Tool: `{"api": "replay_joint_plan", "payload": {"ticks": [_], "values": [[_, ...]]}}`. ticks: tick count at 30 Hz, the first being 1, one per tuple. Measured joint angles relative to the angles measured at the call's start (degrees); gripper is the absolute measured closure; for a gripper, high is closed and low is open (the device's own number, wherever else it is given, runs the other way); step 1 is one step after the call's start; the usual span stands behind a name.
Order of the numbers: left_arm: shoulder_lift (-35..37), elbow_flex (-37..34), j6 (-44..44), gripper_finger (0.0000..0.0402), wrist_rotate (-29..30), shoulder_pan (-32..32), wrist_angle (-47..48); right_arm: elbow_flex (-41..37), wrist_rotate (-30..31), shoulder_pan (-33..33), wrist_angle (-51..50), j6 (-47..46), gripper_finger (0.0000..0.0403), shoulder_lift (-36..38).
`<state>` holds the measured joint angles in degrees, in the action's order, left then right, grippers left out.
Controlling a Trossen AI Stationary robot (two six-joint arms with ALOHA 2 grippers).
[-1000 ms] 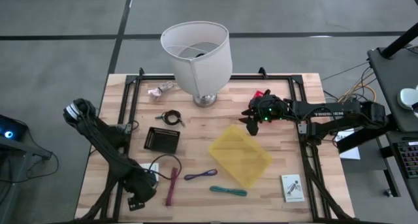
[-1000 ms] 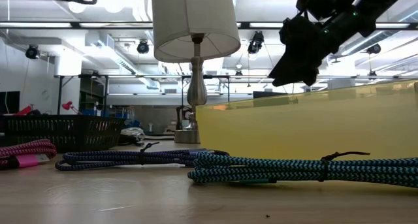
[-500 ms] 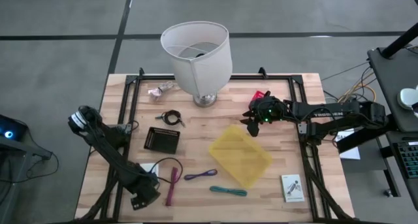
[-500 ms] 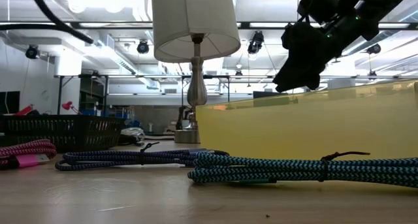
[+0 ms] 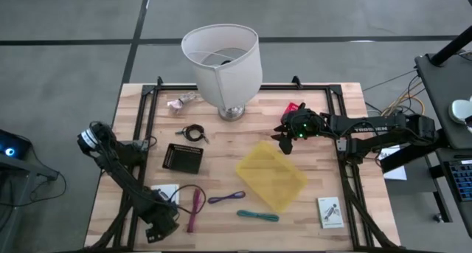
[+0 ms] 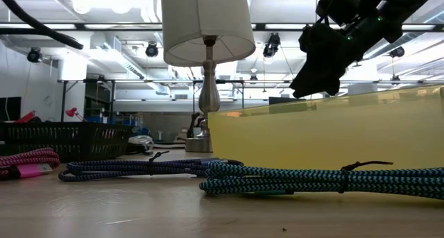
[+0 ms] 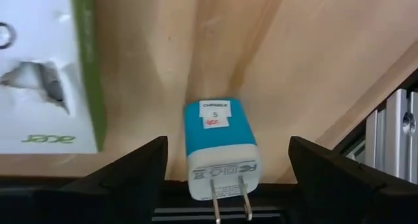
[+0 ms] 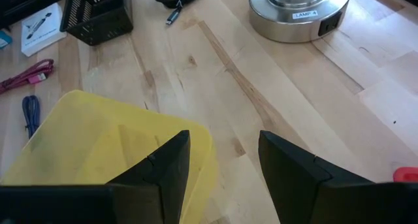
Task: Pick and place items into bin
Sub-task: Put the blue charger adapter into the red bin
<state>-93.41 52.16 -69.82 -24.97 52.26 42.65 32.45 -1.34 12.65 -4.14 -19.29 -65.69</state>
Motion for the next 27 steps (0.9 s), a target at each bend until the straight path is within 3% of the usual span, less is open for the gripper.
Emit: {"api": "replay_joint_plan", "payload": {"ticks": [13, 20, 27], "values": [[0.0, -2.5, 0.2, 0.0196, 0.1, 0.2, -2.1, 0.0, 0.0, 0.0, 0.0, 0.0, 0.0234, 0.0], [0.0, -3.0, 7.3, 0.0266, -0.6, 0.2, -3.0, 0.0, 0.0, 0.0, 0.0, 0.0, 0.0234, 0.0], [0.0, -3.0, 7.1, 0.0269, -0.7, 0.1, -7.7, 0.0, 0.0, 0.0, 0.0, 0.4, 0.0234, 0.0]]}}
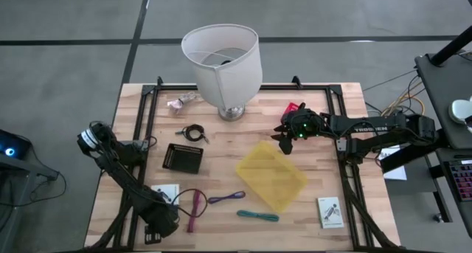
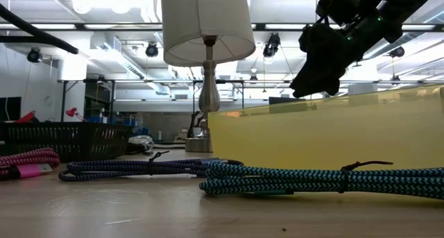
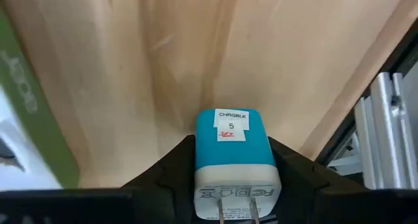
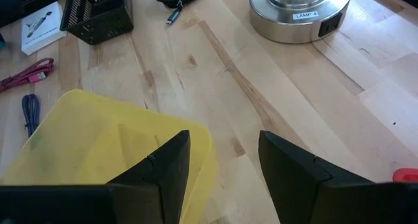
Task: Pick and place items into bin
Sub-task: Put the blue charger adapter into the red bin
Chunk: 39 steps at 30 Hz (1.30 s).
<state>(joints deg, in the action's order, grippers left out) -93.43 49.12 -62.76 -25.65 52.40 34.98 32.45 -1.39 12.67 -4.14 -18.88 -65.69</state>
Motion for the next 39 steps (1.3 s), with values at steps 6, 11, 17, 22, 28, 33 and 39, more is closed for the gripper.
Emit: {"api": "replay_joint_plan", "payload": {"ticks": [6, 11, 17, 22, 28, 33, 39], "values": [[1.1, 0.2, -5.9, 0.0269, 0.6, 0.0, -0.5, 0.0, 0.0, 0.0, 0.0, 0.0, 0.0234, 0.0], [4.5, 0.9, -9.2, 0.0269, 0.9, -0.3, -4.5, 0.0, 0.0, 0.0, 0.0, 0.0, 0.0234, 0.0], [9.1, 0.9, -15.5, 0.0269, 7.3, -0.9, -11.8, 0.0, 0.0, 0.0, 0.0, -0.1, 0.0234, 0.0], [12.9, 0.8, -17.1, 0.0269, 18.5, -3.8, -18.4, 0.0, -0.1, 0.0, 0.1, -0.4, 0.0234, 0.0], [16.7, 0.0, -9.8, 0.0269, 37.4, -10.0, -25.0, 0.0, -4.7, 0.0, 7.4, -4.5, 0.0234, 0.0], [18.4, -0.1, -1.5, 0.0269, 38.3, -17.2, -25.9, 0.0, -17.3, 0.0, 20.3, -1.8, 0.0234, 0.0], [18.1, -0.1, 8.9, 0.0269, 40.1, -25.1, -33.2, 0.0, -23.2, -3.4, 31.0, 10.6, 0.0234, 0.3]]}}
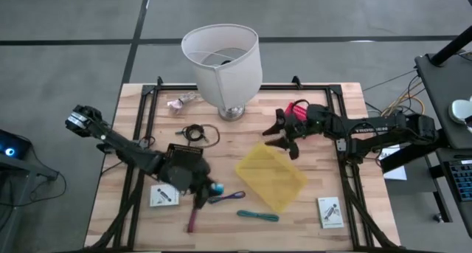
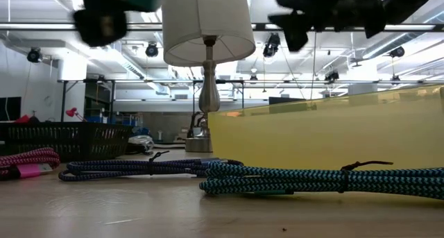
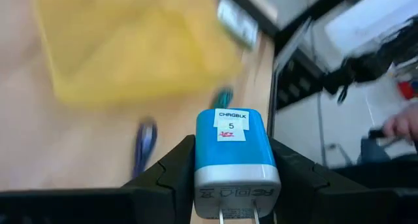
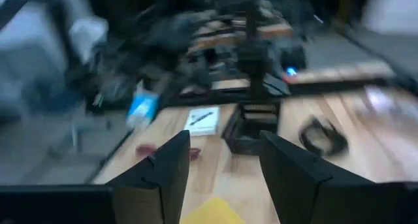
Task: Pick and place items into bin
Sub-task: Put the blue charger adapter into the red bin
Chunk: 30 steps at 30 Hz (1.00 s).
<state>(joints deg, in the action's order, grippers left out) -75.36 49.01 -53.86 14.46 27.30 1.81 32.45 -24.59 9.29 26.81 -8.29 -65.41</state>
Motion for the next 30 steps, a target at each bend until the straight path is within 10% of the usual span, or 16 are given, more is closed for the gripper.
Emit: {"api": "replay_joint_plan", "payload": {"ticks": [10, 18, 30], "values": [[-0.5, -0.1, 10.8, 0.0269, -1.0, -7.8, -16.6, 4.9, 4.0, -9.7, 0.2, 14.7, 0.0234, 0.6], [-2.7, 0.0, 14.0, 0.0269, -0.7, -10.0, -31.9, 13.2, 22.8, -14.0, -13.4, 32.2, 0.0233, 0.4], [-6.0, -0.1, 13.7, 0.0269, -0.7, -10.8, -36.3, 16.1, 19.6, -16.0, -17.7, 37.7, 0.0168, 0.3]]}}
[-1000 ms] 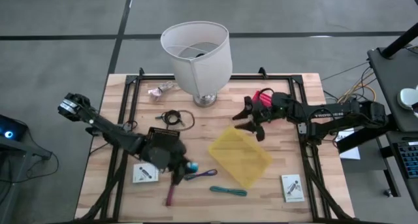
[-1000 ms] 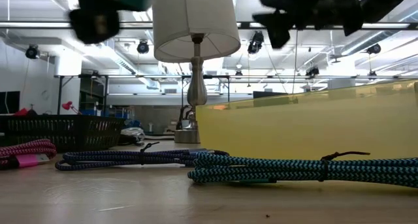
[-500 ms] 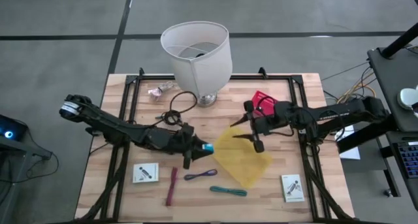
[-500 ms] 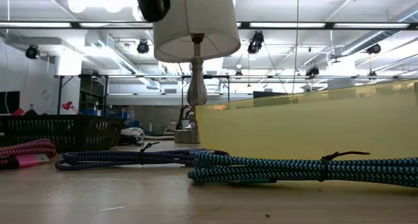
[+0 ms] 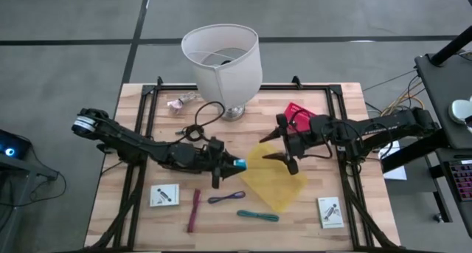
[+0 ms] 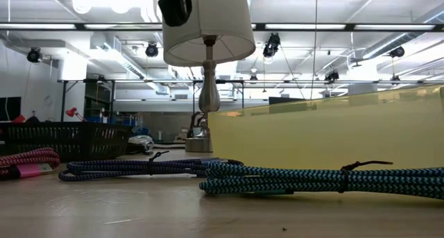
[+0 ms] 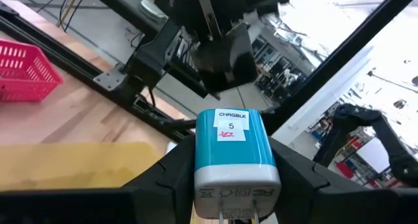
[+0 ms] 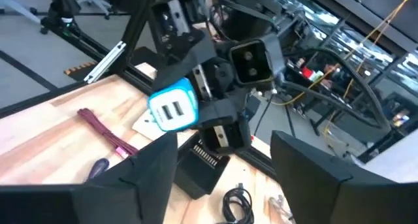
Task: Pick and place items into bin
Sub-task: Put the blue charger adapter into the red bin
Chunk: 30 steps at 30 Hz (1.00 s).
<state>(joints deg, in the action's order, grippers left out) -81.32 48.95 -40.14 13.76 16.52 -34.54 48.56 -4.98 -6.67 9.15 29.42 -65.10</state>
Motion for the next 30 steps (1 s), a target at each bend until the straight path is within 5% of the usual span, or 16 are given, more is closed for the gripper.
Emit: {"api": "replay_joint_plan", "payload": {"ticks": [10, 30], "values": [[-1.1, 0.0, -0.1, 0.0269, 0.2, -1.8, -4.5, 0.0, -1.4, -1.0, 0.0, 1.3, 0.0122, -0.6], [-1.1, 0.0, -1.5, 0.0269, 0.2, -2.6, -4.0, 2.1, -1.6, -1.0, 10.8, 3.4, 0.0145, -10.3]]}}
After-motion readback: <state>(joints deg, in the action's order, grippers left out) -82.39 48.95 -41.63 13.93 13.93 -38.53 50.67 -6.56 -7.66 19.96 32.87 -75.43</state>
